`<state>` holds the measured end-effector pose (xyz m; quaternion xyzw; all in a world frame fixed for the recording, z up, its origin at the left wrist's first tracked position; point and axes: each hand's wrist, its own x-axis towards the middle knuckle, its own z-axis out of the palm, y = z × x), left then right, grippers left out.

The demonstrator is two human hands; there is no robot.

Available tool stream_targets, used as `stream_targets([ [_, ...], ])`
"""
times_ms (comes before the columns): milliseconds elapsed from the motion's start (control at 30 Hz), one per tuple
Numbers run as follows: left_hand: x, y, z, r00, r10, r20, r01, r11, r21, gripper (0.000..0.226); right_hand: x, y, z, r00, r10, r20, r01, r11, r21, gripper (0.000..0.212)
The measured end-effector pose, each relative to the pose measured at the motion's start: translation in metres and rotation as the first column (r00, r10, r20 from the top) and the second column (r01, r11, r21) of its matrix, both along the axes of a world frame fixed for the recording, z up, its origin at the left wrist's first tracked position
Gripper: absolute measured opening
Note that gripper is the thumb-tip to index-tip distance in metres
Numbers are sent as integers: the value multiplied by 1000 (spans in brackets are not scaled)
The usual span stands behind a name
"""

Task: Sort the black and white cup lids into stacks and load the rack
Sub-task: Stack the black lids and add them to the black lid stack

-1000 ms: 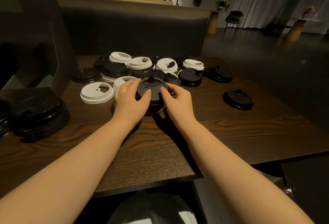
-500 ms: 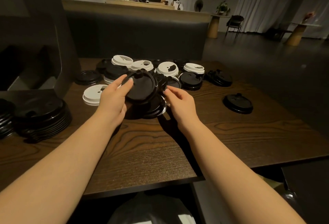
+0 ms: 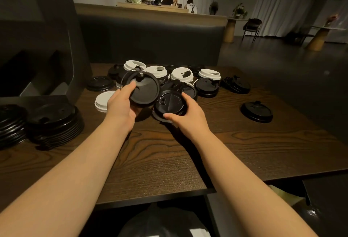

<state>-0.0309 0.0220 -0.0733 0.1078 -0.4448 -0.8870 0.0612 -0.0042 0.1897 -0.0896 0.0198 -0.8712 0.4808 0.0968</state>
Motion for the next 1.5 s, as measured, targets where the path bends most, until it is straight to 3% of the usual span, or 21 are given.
stream_targets([
  [67,-2,-4,-1,1000,16,19,-17,1000,23,33,2,5,0,1000,-9,-9,8,995,-101,88],
  [167,-2,-7,-3,1000,2,25,-3,1000,30,47,3,8,-1,999,18,29,-17,1000,-26,88],
  [267,0,-6,-1,1000,-19,-4,20,999,29,41,7,7,-2,990,78,114,-94,985,142,86],
  [433,1,-4,-2,999,-48,-13,49,998,28,37,11,8,2,987,57,149,-73,992,107,84],
  [533,1,-1,0,997,-72,-4,72,997,27,34,12,9,5,991,60,117,-80,981,176,74],
  [600,2,2,1,995,-95,-14,95,995,19,33,5,18,11,993,-113,11,108,967,230,66],
  [700,3,7,1,990,-136,-25,136,991,-3,38,-12,47,21,876,-482,-4,449,813,370,62],
  [767,4,9,2,985,-169,-34,169,986,-13,40,-18,69,23,779,-617,114,496,717,490,67],
  [867,4,11,2,975,-217,-38,217,976,-22,41,-16,86,15,694,-668,269,417,677,607,73],
  [1000,4,13,3,970,-239,-38,237,971,-37,39,-10,74,7,793,-577,197,296,646,703,70],
  [1167,5,13,5,969,-247,-27,247,969,-18,39,4,36,12,948,-285,144,114,724,680,65],
  [1300,8,12,6,960,-277,-24,278,961,3,38,-3,45,18,947,-320,28,260,814,519,68],
  [1433,11,14,7,948,-318,-25,318,948,-10,35,-11,65,8,919,-359,161,254,855,453,89],
  [1500,12,15,8,943,-333,-26,332,943,-8,36,-14,69,0,931,-346,114,267,861,432,85],
])
